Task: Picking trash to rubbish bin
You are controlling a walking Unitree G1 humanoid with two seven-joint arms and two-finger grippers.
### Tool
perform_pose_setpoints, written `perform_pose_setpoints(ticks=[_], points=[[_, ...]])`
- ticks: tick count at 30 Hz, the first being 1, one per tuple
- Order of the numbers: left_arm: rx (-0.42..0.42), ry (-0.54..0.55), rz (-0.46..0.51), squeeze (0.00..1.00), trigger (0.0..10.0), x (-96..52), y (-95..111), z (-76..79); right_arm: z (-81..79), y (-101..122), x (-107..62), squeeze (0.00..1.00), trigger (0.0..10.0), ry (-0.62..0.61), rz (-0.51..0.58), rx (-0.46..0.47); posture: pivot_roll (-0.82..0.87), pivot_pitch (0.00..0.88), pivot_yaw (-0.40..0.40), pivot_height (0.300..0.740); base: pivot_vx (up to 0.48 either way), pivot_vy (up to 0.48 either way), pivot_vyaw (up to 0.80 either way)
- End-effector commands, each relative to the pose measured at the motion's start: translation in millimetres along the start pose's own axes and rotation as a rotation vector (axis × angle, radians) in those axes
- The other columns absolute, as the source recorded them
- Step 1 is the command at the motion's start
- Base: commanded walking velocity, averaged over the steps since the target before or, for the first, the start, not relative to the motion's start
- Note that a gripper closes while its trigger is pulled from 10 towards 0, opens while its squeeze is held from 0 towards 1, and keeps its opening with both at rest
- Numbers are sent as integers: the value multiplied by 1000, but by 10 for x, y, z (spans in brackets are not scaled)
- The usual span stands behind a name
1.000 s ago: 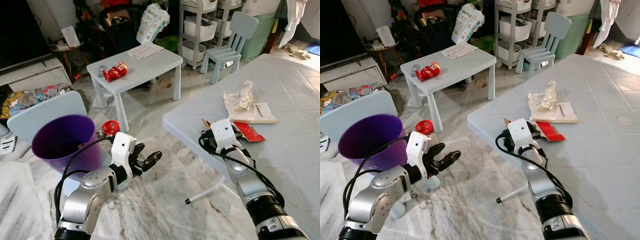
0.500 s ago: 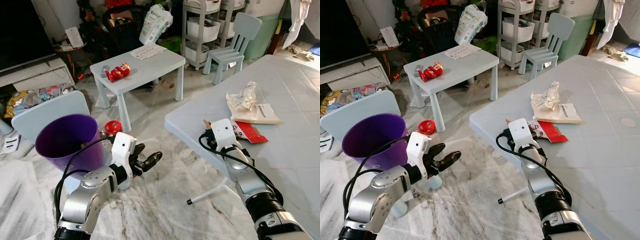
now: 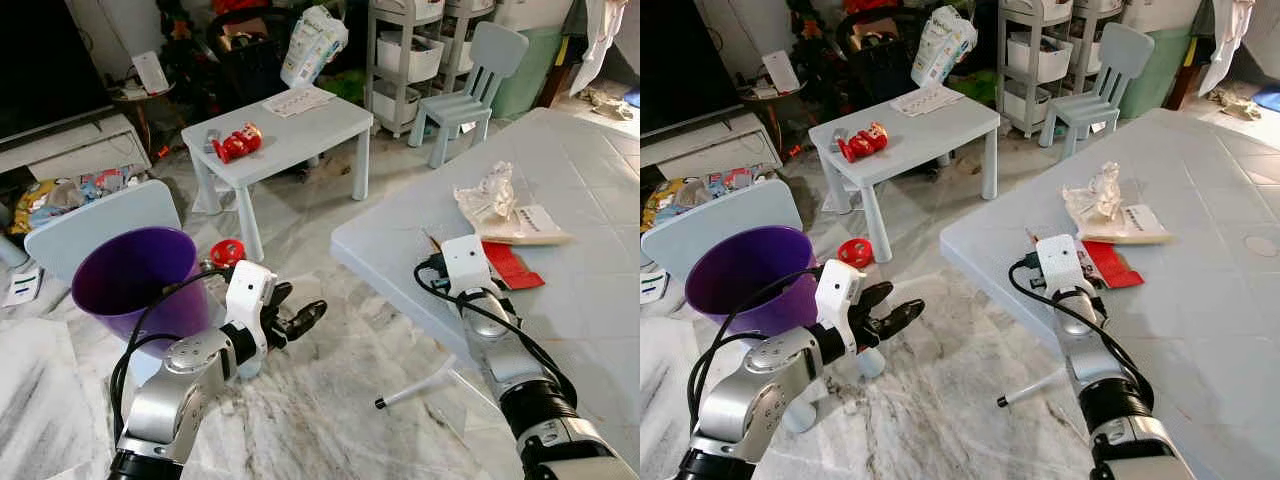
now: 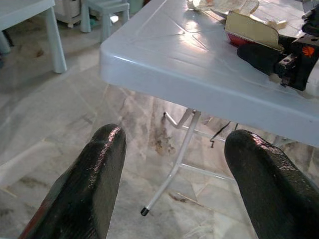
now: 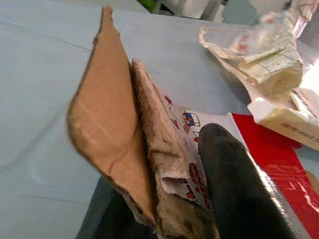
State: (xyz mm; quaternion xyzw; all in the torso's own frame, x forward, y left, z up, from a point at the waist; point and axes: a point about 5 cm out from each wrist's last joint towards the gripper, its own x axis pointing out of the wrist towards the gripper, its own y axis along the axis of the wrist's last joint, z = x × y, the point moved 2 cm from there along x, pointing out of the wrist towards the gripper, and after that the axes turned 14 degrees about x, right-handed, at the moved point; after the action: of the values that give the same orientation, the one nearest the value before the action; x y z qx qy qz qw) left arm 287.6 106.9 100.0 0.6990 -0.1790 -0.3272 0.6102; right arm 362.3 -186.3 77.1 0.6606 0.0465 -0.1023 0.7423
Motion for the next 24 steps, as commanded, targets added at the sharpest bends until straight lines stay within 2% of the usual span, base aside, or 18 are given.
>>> perform_pose_setpoints(ticks=[1,17,24], points=[[43,-9,16,0,10000,16,83,-9,36,-49,8,0,0,-20,-31,12,43,0,48,740,0,0,0],[81,-13,47,0,10000,60,152,-18,-32,34,24,0,0,-5,8,54,40,0,44,740,0,0,0],[114,47,68,0,10000,63,193,-88,7,141,10,0,0,-17,53,99,40,0,42,740,0,0,0]])
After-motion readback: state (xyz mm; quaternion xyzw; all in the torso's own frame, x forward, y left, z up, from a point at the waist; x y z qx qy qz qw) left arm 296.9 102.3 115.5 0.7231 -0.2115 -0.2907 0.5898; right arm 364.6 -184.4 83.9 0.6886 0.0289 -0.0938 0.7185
